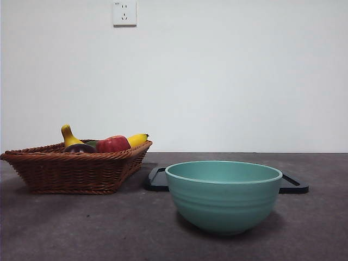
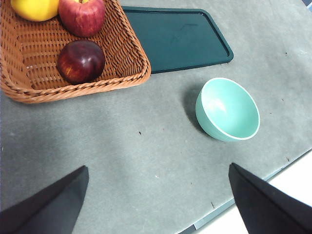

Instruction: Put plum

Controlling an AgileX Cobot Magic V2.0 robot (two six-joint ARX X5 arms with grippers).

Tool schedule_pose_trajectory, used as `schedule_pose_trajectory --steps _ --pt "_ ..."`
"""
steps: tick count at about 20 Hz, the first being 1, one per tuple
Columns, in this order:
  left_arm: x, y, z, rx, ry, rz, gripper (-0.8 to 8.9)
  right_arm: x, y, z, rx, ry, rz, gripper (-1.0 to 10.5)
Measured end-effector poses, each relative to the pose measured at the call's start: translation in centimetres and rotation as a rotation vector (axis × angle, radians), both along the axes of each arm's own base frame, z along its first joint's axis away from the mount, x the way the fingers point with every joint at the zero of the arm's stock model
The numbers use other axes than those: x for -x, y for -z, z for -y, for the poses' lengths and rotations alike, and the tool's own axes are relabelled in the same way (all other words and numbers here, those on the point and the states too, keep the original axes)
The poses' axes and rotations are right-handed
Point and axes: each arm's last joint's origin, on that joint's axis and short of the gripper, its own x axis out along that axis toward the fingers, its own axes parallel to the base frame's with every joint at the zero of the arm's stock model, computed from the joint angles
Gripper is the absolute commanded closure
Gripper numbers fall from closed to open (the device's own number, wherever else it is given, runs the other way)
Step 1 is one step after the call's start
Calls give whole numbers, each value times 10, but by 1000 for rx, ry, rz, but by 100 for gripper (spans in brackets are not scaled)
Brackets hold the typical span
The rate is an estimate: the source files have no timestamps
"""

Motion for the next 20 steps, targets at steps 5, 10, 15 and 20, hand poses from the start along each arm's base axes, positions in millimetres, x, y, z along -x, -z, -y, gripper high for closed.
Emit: schedule_pose_trajectory --steps 5,10,15,20 --pt "-11 -14 0 -11 -13 13 358 0 0 0 0 0 0 545" --pt "-51 -38 6 -3 3 22 381 0 0 0 0 0 0 545" --pt "-103 -51 24 -103 -11 -35 381 0 0 0 0 0 0 545" --pt "-157 -47 50 -215 -17 -92 381 0 0 0 0 0 0 545"
